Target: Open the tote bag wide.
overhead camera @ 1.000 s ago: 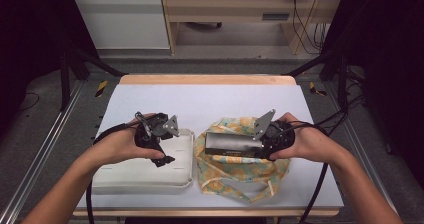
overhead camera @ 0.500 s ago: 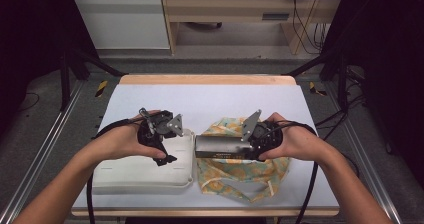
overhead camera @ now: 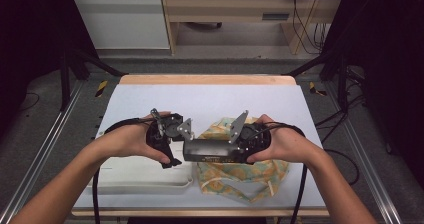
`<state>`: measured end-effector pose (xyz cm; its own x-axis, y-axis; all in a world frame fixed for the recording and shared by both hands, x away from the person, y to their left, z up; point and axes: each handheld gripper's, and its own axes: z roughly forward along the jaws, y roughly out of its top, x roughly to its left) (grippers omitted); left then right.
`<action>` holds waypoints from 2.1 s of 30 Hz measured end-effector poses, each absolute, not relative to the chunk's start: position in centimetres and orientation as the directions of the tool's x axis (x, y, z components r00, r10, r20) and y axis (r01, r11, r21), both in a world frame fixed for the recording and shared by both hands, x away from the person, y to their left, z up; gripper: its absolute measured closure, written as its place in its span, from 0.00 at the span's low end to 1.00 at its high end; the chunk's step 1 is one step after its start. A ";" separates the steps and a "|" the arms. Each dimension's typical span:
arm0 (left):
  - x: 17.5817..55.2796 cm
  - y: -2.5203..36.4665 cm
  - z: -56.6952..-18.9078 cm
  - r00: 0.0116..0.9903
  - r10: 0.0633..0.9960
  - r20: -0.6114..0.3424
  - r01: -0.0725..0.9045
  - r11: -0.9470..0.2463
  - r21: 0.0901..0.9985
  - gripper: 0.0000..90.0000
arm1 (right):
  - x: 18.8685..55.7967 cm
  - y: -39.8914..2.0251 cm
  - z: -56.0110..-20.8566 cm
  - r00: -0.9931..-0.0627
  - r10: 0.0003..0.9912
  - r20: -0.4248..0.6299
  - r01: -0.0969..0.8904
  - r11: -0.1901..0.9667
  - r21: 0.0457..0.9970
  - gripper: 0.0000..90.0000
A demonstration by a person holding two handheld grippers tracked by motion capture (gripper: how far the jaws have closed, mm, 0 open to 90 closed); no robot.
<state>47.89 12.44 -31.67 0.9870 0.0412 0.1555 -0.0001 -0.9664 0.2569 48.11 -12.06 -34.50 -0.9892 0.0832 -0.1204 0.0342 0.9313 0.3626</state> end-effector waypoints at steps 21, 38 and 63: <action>47.5 11.2 -33.2 0.992 -0.016 0.129 -0.038 -0.985 0.166 0.20 | 47.9 -9.0 -34.6 -0.995 0.031 -0.096 -0.006 0.934 0.356 0.48; 48.0 10.7 -34.0 0.995 -0.027 0.099 -0.037 -0.994 0.101 0.32 | 47.7 -8.3 -34.6 -0.995 0.020 -0.096 -0.015 0.938 0.346 0.48; 48.3 10.4 -34.4 0.993 -0.021 0.116 -0.033 -0.994 0.100 0.47 | 47.8 -8.0 -34.4 -0.992 0.036 -0.121 -0.010 0.932 0.362 0.48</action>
